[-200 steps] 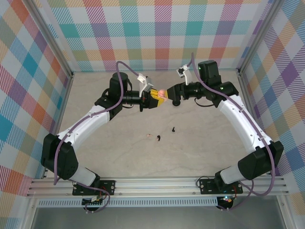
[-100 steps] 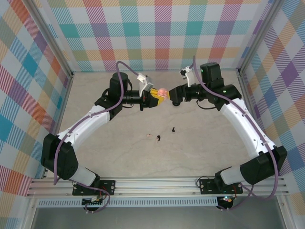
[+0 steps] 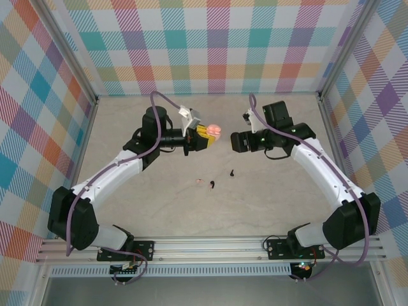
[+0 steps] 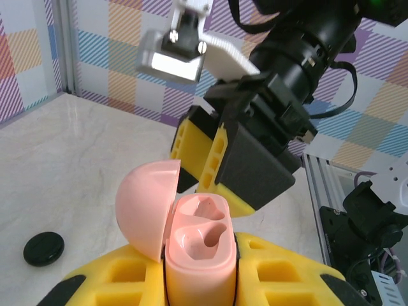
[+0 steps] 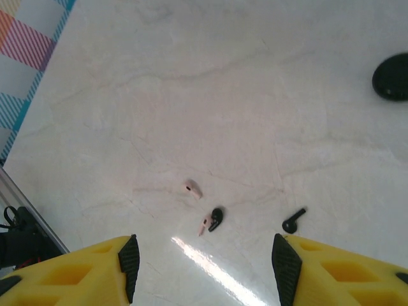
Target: Insert wireless bluetooth earbuds into charging case
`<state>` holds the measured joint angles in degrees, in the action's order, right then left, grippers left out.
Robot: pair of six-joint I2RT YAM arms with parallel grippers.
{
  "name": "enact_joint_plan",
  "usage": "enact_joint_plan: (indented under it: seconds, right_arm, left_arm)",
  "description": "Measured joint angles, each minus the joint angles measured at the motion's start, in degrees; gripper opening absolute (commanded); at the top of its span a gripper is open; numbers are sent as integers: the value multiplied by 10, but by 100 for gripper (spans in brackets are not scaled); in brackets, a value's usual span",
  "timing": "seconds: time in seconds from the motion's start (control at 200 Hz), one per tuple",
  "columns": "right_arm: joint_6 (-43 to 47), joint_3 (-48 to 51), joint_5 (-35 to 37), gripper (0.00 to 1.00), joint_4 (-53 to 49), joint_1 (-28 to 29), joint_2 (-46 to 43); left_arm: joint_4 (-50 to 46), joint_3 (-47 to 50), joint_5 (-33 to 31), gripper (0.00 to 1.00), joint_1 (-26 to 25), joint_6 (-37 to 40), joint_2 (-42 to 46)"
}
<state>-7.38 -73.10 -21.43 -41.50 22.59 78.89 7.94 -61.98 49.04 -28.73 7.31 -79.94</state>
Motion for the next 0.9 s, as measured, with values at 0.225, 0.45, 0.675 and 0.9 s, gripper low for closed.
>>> enact_joint_plan:
  seconds: [0.225,0.45,0.675,0.9]
  right_arm:
    - [-43,83,-10,57,7,2,-1]
    - [-94,133,-30,51,39,35,29]
    - [-144,152,-49,41,91,78,90]
    - [-189,147,-48,34,128,124,162]
  left_arm:
    - [34,63,-14,17,7,-26,42]
    - [45,107,-23,17,14,-48,78]
    - [43,134,-37,17,16,-52,133]
    - [41,156,-45,18,17,-61,165]
